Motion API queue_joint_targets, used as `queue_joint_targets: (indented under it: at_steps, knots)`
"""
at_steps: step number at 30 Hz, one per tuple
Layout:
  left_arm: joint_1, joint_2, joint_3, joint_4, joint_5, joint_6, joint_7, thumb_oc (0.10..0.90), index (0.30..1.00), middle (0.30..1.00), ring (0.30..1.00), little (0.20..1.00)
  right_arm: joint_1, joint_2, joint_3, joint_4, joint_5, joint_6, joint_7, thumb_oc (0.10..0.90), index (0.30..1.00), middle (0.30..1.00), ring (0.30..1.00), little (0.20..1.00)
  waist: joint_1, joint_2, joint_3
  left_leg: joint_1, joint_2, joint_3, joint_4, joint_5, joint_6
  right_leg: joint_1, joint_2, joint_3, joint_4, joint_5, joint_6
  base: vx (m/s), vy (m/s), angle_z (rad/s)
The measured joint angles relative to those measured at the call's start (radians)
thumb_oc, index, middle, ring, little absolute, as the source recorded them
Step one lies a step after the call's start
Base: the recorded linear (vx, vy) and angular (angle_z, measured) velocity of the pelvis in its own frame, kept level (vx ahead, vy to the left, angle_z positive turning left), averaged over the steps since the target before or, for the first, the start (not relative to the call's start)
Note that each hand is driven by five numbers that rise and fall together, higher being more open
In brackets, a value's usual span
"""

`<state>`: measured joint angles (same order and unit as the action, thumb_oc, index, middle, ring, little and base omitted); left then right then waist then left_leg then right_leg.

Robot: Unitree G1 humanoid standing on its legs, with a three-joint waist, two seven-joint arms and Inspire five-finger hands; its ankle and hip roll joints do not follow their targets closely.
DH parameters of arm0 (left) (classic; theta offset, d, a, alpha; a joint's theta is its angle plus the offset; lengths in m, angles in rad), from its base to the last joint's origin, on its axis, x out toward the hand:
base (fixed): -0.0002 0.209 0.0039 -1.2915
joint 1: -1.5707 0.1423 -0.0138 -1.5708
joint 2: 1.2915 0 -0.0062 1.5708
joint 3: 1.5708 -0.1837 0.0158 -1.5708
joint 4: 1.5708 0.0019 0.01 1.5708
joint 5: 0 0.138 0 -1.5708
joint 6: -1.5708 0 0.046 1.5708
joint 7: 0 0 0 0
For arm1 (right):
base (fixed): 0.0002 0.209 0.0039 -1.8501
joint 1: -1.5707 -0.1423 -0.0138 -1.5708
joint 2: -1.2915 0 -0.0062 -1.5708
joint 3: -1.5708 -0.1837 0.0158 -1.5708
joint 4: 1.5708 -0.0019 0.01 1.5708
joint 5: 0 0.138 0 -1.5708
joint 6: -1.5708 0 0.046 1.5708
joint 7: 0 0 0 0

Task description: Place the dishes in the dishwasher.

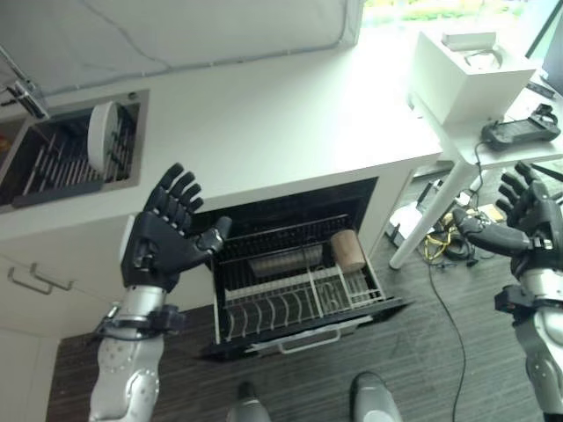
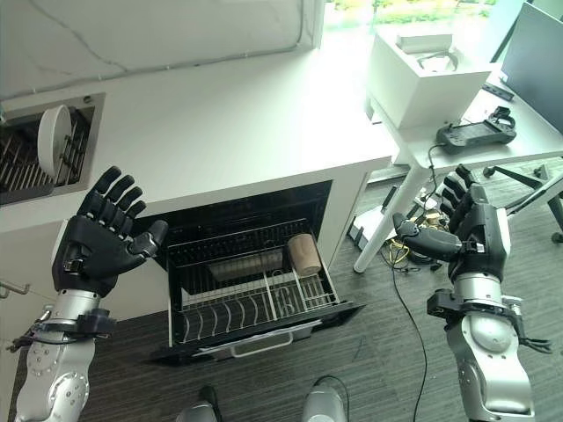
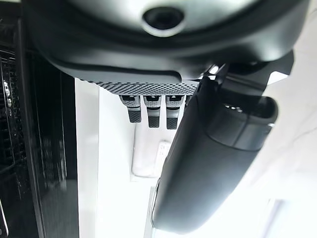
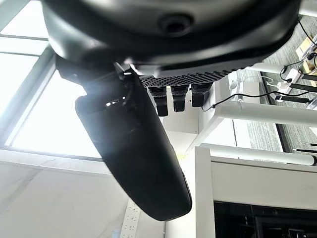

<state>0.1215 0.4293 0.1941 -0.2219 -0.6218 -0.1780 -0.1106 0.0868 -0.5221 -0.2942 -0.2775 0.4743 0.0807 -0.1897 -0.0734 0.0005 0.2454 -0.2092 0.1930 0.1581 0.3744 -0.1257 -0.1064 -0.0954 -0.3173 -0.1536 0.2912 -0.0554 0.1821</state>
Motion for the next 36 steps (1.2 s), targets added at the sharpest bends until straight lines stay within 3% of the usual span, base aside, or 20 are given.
queue_joint_targets:
  at_steps: [1, 3, 4, 6, 8, 10, 11, 12, 15, 17, 20, 22, 24, 29, 32, 35, 36]
  knots:
    - [-0.018, 0.004, 0.004, 0.025, 0.000, 0.001, -0.006, 0.800, 0.900, 0.900, 0.900, 0.900, 0.004, 0.026, 0.004, 0.000, 0.000, 0.003, -0.006, 0.800, 0.900, 0.900, 0.900, 0.900, 0.002, 0.000, 0.000, -0.004, -0.043, 0.003, 0.032, -0.031, 0.030, 0.016, -0.030, -0.021, -0.011, 0.031, -0.034, 0.05, 0.469, 0.34]
    - [-0.021, 0.030, 0.010, 0.027, -0.002, 0.001, -0.018, 0.800, 0.900, 0.900, 0.900, 0.900, 0.029, 0.047, 0.005, -0.014, 0.000, 0.002, -0.004, 0.800, 0.900, 0.900, 0.900, 0.900, 0.027, 0.002, -0.001, -0.029, -0.085, 0.008, 0.098, -0.080, 0.075, 0.040, -0.071, -0.025, -0.049, 0.087, -0.042, 0.06, 0.441, 0.19]
    - [-0.021, 0.030, 0.010, 0.027, -0.002, 0.001, -0.018, 0.800, 0.900, 0.900, 0.900, 0.900, 0.029, 0.047, 0.005, -0.014, 0.000, 0.002, -0.004, 0.800, 0.900, 0.900, 0.900, 0.900, 0.027, 0.002, -0.001, -0.029, -0.085, 0.008, 0.098, -0.080, 0.075, 0.040, -0.071, -0.025, -0.049, 0.087, -0.042, 0.06, 0.327, 0.33]
    - [-0.018, 0.035, 0.032, 0.027, -0.002, 0.001, -0.050, 0.800, 0.900, 0.900, 0.900, 0.900, 0.063, 0.078, 0.011, -0.043, -0.001, 0.003, -0.006, 0.800, 0.900, 0.900, 0.900, 0.900, 0.039, 0.002, -0.001, -0.030, -0.149, -0.002, 0.104, -0.090, 0.133, 0.043, -0.124, -0.019, -0.042, 0.181, -0.070, 0.05, 0.302, 0.40]
    - [-0.019, 0.048, 0.049, 0.026, -0.003, 0.002, -0.055, 0.800, 0.900, 0.900, 0.900, 0.900, 0.059, 0.102, 0.025, -0.043, -0.003, 0.003, -0.001, 0.800, 0.900, 0.900, 0.900, 0.900, 0.061, -0.008, -0.001, -0.026, -0.174, 0.005, 0.098, -0.097, 0.165, 0.032, -0.132, -0.033, -0.033, 0.226, -0.073, 0.04, 0.349, 0.05]
    - [-0.018, 0.077, 0.056, 0.027, -0.002, 0.007, -0.057, 0.800, 0.900, 0.900, 0.900, 0.900, 0.049, 0.125, 0.047, -0.042, -0.027, 0.013, 0.008, 0.800, 0.900, 0.900, 0.900, 0.900, 0.083, -0.015, -0.001, -0.016, -0.179, 0.032, 0.084, -0.092, 0.189, 0.035, -0.133, -0.050, -0.078, 0.345, -0.078, 0.01, 0.268, -0.16]
    - [-0.018, 0.088, 0.059, 0.026, -0.002, 0.008, -0.057, 0.800, 0.900, 0.900, 0.900, 0.900, 0.046, 0.124, 0.063, -0.040, -0.043, 0.018, 0.018, 0.800, 0.900, 0.900, 0.900, 0.900, 0.085, -0.015, -0.001, -0.010, -0.171, 0.038, 0.067, -0.086, 0.204, 0.035, -0.120, -0.070, -0.067, 0.324, -0.052, -0.01, 0.311, -0.43]
    - [-0.007, 0.094, 0.069, 0.025, -0.002, 0.011, -0.058, 0.800, 0.900, 0.900, 0.900, 0.900, 0.031, 0.117, 0.096, -0.036, -0.050, 0.041, 0.037, 0.800, 0.900, 0.900, 0.900, 0.900, 0.115, -0.016, -0.001, 0.027, -0.148, 0.063, 0.019, -0.075, 0.221, 0.036, -0.055, -0.162, 0.051, 0.157, -0.012, -0.01, 0.251, -0.53]
    - [0.016, 0.097, 0.077, 0.018, -0.002, 0.013, -0.058, 0.800, 0.900, 0.900, 0.900, 0.900, 0.016, 0.083, 0.112, -0.038, -0.052, 0.050, 0.056, 0.800, 0.900, 0.900, 0.900, 0.900, 0.141, -0.017, -0.001, 0.073, -0.139, 0.084, -0.053, -0.044, 0.225, 0.069, 0.051, -0.216, 0.096, 0.027, -0.006, 0.01, 0.124, -0.45]
    - [0.012, 0.097, 0.075, 0.014, -0.003, 0.020, -0.062, 0.800, 0.900, 0.900, 0.900, 0.900, 0.013, 0.038, 0.109, -0.037, -0.052, 0.055, 0.055, 0.800, 0.900, 0.900, 0.900, 0.900, 0.122, -0.023, -0.002, 0.095, -0.166, 0.074, -0.135, 0.010, 0.230, 0.068, 0.159, -0.167, 0.085, -0.056, -0.013, 0.00, 0.003, 0.08]
    - [-0.003, 0.095, 0.063, 0.015, -0.003, 0.025, -0.083, 0.800, 0.900, 0.900, 0.900, 0.900, 0.033, 0.011, 0.082, -0.037, -0.046, 0.058, 0.057, 0.800, 0.900, 0.900, 0.900, 0.900, 0.077, -0.036, 0.001, 0.115, -0.217, 0.033, -0.191, 0.044, 0.228, 0.032, 0.270, -0.071, 0.094, -0.134, -0.084, 0.01, -0.031, 0.47]
    - [-0.023, 0.093, 0.047, 0.015, -0.002, 0.024, -0.097, 0.800, 0.900, 0.900, 0.900, 0.900, 0.033, 0.001, 0.060, -0.037, -0.041, 0.057, 0.058, 0.800, 0.900, 0.900, 0.900, 0.900, 0.066, -0.042, 0.004, 0.116, -0.251, 0.025, -0.199, 0.047, 0.228, -0.019, 0.277, -0.070, 0.113, -0.146, -0.102, 0.03, -0.066, 0.40]
    - [-0.025, 0.092, 0.036, 0.014, -0.002, 0.024, -0.101, 0.800, 0.900, 0.900, 0.900, 0.900, 0.033, 0.001, 0.057, -0.037, -0.040, 0.056, 0.063, 0.800, 0.900, 0.900, 0.900, 0.900, 0.056, -0.038, 0.005, 0.117, -0.273, 0.018, -0.195, 0.045, 0.230, -0.048, 0.249, -0.101, 0.107, -0.139, -0.102, 0.03, -0.089, 0.25]
    - [-0.023, 0.091, 0.031, 0.013, -0.002, 0.024, -0.104, 0.800, 0.900, 0.900, 0.900, 0.900, 0.030, 0.005, 0.059, -0.027, -0.039, 0.056, 0.072, 0.800, 0.900, 0.900, 0.900, 0.900, 0.054, -0.026, 0.003, 0.109, -0.270, -0.006, -0.185, 0.050, 0.223, -0.016, 0.255, -0.129, 0.035, -0.135, -0.131, 0.06, -0.112, 0.15]
    - [-0.022, 0.091, 0.030, 0.013, -0.002, 0.024, -0.105, 0.800, 0.900, 0.900, 0.900, 0.900, 0.030, 0.008, 0.059, -0.027, -0.039, 0.059, 0.075, 0.800, 0.900, 0.900, 0.900, 0.900, 0.050, -0.013, 0.002, 0.112, -0.272, -0.006, -0.187, 0.049, 0.222, 0.001, 0.256, -0.134, 0.021, -0.131, -0.168, 0.03, -0.061, 0.03]
    - [-0.022, 0.076, 0.024, 0.013, -0.003, 0.026, -0.114, 0.800, 0.900, 0.900, 0.900, 0.900, 0.031, 0.007, 0.059, -0.027, -0.040, 0.067, 0.076, 0.800, 0.900, 0.900, 0.900, 0.900, 0.048, 0.010, 0.000, 0.120, -0.271, -0.001, -0.190, 0.034, 0.190, 0.030, 0.253, -0.154, -0.003, -0.114, -0.194, 0.01, -0.003, 0.04]
    - [-0.024, 0.055, 0.014, 0.010, -0.009, 0.026, -0.122, 0.800, 0.900, 0.900, 0.900, 0.900, 0.033, 0.007, 0.059, -0.026, -0.041, 0.078, 0.075, 0.800, 0.900, 0.900, 0.900, 0.900, 0.049, 0.009, -0.002, 0.141, -0.250, 0.088, -0.176, -0.017, 0.105, 0.054, 0.224, -0.166, -0.028, -0.094, -0.224, -0.01, 0.072, 0.18]
